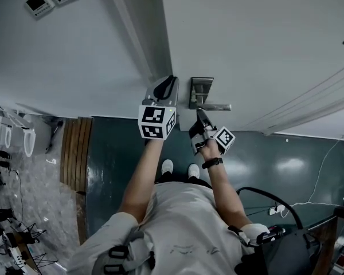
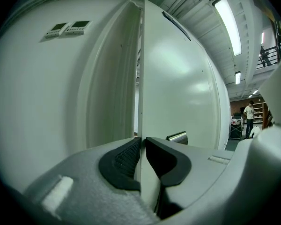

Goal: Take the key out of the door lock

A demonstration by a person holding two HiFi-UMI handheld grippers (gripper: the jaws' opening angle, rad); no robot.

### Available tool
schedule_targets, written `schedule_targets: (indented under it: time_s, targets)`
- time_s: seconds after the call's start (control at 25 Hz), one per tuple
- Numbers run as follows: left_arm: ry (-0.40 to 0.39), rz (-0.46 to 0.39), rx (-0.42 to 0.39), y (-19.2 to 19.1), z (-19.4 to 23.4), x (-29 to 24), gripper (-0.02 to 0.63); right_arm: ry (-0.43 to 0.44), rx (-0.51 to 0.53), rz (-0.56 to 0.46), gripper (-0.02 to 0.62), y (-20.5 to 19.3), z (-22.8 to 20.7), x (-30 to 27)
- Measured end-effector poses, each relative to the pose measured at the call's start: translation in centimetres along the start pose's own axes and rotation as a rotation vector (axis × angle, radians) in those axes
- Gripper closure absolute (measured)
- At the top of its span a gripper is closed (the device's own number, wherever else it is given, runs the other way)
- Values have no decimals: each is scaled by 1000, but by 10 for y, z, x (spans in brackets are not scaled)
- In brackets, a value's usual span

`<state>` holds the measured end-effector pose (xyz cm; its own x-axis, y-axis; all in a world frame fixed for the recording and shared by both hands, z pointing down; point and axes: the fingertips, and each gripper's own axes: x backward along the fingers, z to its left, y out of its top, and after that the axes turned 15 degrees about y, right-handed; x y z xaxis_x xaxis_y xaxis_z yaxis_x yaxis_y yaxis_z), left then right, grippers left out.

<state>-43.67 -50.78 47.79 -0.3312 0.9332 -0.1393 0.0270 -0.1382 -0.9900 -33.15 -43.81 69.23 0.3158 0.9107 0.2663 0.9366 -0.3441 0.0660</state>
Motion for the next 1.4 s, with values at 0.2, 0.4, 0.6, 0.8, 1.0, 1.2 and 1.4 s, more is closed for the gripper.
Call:
schedule_targets:
  time_s: [0.2,0.4,0.6,0.8,1.0,1.2,1.4]
  targets:
    - [14,17,-23,-1,0,2,560,11,-31,-13,574,-3,0,7]
    - [72,11,-42,-1,2,1,568,46,-26,58,574,-26,9,53]
    - [43,12,-81,1,-7,5,572,96,123,153,574,-36,46,77]
    - [-42,-58,-15,18,-20,66,572,170,481,204,574,-32,131,71]
    - [-95,-120,5,23,-19,144,596,168,728,249,572,-69,194,78]
    - [-130,-145,44,9,-8,221,604,147,870,251,572,-127,233,111]
    - [-148,-96,65,-21,-8,253,606,54,998,279,572,-153,240,135]
